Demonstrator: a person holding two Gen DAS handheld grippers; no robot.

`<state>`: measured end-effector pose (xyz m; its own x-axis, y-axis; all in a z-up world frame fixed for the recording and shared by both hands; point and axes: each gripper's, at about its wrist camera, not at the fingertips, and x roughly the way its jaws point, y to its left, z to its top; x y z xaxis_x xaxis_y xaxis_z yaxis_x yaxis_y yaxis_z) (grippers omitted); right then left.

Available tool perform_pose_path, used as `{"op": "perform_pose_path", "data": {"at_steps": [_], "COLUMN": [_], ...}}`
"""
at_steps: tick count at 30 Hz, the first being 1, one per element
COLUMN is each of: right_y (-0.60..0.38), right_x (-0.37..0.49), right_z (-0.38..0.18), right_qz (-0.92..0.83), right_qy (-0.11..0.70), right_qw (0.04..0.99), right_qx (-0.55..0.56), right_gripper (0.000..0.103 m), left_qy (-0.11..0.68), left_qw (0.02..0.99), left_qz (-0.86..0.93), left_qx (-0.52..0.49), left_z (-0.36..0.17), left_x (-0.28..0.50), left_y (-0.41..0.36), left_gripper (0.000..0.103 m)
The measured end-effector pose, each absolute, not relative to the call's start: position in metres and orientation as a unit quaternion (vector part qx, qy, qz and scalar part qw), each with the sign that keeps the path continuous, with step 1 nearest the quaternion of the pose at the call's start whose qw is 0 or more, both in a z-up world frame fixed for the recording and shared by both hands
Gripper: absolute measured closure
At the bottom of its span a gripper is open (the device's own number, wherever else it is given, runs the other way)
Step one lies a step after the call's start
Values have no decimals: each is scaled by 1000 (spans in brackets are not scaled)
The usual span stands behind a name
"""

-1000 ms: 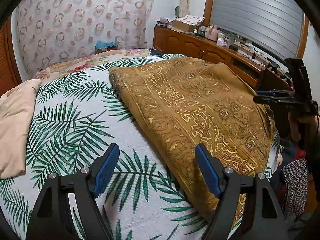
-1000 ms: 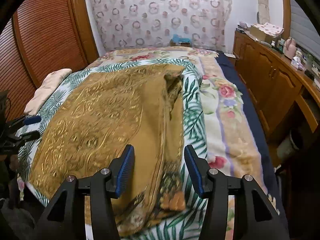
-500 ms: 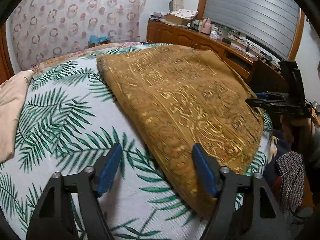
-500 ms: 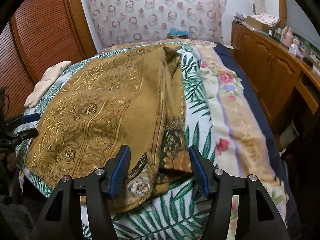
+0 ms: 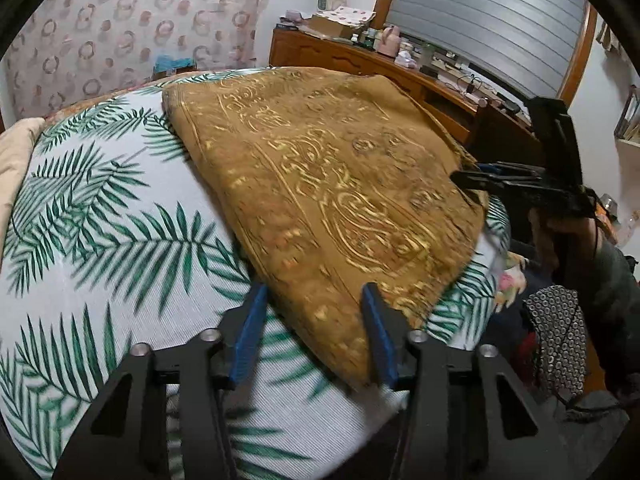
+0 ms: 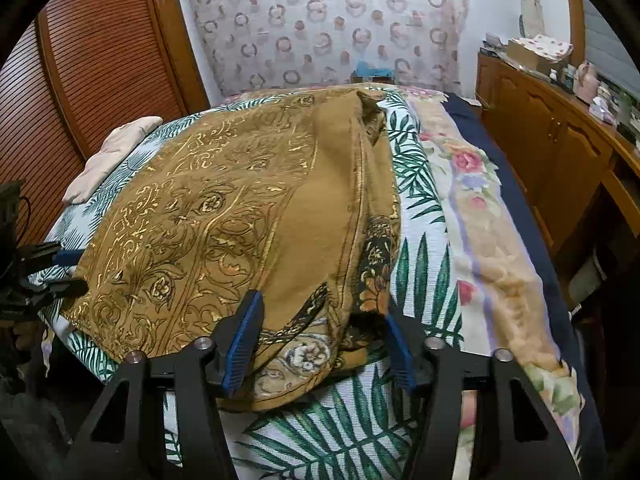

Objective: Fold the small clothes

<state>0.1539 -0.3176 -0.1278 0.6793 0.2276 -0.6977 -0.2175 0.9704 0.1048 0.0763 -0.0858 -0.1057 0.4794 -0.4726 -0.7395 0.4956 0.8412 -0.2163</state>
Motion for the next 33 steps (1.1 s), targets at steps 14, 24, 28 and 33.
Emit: {"op": "perform_pose_path", "data": {"at_steps": [14,24,28,33], "right_y": [-321,-330,-333,-320], "right_x": [146,169,202,260], "right_z": [-118,-54,-40,-41], "right_qz": [139,180,181,172], "right_qy": [343,274,269,287], "right_qw": [928,943,944,941], "right_qx": [37,57,61,51], "right_gripper": [95,96,96,96], "left_qy": [383,298,292,304], "left_qw": [868,902,913,917], "left_qz": [-316,-307,-278,-246], "left_qx": [-29,-57,-65,-76], "left_z": [-70,1,4,-6], "left_x": [76,135,179,236], "left_y": [-85,-76,-65,-54], "left_gripper": [97,97,97,97]}}
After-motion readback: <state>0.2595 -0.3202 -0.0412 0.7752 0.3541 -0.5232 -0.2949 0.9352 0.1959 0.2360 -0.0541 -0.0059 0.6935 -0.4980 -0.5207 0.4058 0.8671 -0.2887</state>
